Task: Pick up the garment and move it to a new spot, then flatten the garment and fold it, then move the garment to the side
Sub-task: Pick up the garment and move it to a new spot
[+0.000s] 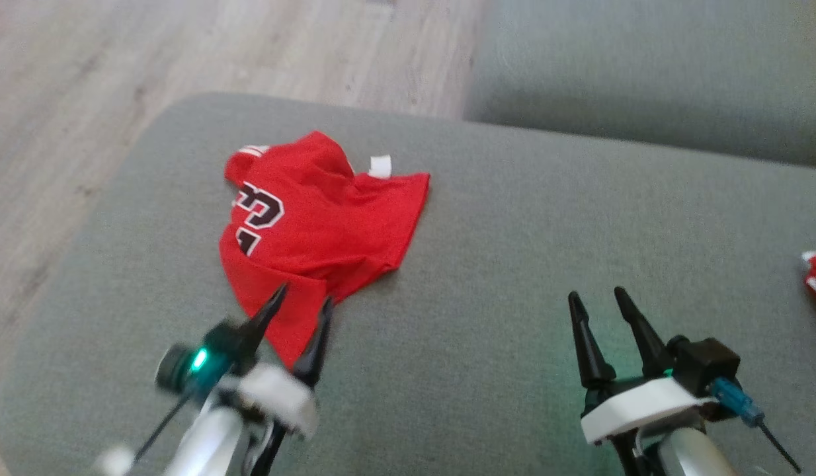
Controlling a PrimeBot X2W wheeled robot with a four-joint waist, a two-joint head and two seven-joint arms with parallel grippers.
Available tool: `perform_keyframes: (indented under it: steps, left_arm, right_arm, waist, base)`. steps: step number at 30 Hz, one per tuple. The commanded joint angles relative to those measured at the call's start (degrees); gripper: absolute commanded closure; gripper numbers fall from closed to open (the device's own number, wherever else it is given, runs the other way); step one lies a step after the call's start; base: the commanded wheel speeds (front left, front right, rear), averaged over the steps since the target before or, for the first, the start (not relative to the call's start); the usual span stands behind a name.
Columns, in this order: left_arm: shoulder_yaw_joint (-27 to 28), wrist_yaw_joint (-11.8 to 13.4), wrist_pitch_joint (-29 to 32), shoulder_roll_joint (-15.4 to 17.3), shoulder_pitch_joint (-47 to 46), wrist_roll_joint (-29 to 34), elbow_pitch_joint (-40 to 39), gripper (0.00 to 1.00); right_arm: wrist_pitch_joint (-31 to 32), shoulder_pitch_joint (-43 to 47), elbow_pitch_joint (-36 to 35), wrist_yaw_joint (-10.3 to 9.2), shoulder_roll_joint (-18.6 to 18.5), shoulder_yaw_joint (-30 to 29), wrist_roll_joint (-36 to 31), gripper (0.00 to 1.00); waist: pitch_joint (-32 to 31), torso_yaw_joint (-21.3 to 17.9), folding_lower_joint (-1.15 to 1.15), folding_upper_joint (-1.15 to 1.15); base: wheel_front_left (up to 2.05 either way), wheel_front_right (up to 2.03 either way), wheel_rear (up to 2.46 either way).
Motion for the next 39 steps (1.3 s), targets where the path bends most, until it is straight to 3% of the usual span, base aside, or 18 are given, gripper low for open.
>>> perform_keyframes:
  steps: [1,6,13,23,24,25,26,36,39]
  left_arm:
    - [-1.6,-0.3,2.7,1.7,-7.2,-1.0,0.3,0.00]
    - [-10.7,-0.3,9.4,4.5,-16.7,-4.8,6.2,0.00]
    - [-19.5,-0.3,11.7,7.1,-24.5,-9.3,11.9,0.00]
    - [-24.8,-0.3,10.0,7.8,-30.9,-12.4,22.7,0.00]
    - [-25.3,-0.3,10.0,7.6,-31.2,-12.7,23.4,0.07]
    - [-25.7,-0.3,9.7,7.5,-31.4,-13.1,24.0,0.73]
    - [-26.0,-0.3,9.2,7.4,-31.5,-13.4,24.4,1.00]
    - [-27.8,-0.3,-2.7,6.6,-32.0,-18.7,21.8,1.00]
    - [-28.9,-0.3,-4.8,5.0,-32.6,-19.2,19.5,1.00]
  right_arm:
    - [-0.5,-3.6,-2.2,-0.05,-0.1,0.7,-0.9,0.00]
    - [-0.5,-5.6,-3.1,-0.05,-0.1,0.4,-2.4,0.00]
    - [-0.5,-7.3,-4.8,-0.05,-0.1,0.0,-3.3,0.00]
    - [-0.5,-8.8,-5.7,-0.05,-0.1,-0.8,-3.9,0.00]
    - [-0.5,-8.9,-5.7,-0.05,-0.1,-0.8,-3.9,0.00]
    - [-0.5,-8.9,-5.6,-0.05,-0.1,-0.9,-3.9,0.00]
    - [-0.5,-8.9,-5.6,-0.05,-0.1,-0.9,-3.9,0.00]
    - [-0.5,-8.8,-4.5,-0.05,-0.1,-0.2,-2.7,0.00]
    - [-0.5,-8.7,-4.5,-0.05,-0.1,0.1,-2.4,0.00]
  waist:
    - [3.1,-1.8,0.00,0.00]
    - [7.4,-4.4,0.00,0.00]
    - [11.5,-7.0,0.00,0.00]
    - [14.4,-9.4,0.00,0.00]
    - [14.4,-9.5,0.00,0.00]
    - [14.4,-9.7,0.00,0.00]
    - [14.3,-9.8,0.00,0.00]
    - [10.0,-11.9,0.00,0.00]
    - [8.9,-13.2,0.00,0.00]
  base:
    - [0.00,0.00,0.00]
    - [0.00,0.00,0.00]
    - [0.00,0.00,0.00]
    - [0.00,0.00,0.00]
    - [0.00,0.00,0.00]
    - [0.00,0.00,0.00]
    - [0.00,0.00,0.00]
    - [0.00,0.00,0.00]
    - [0.00,0.00,0.00]
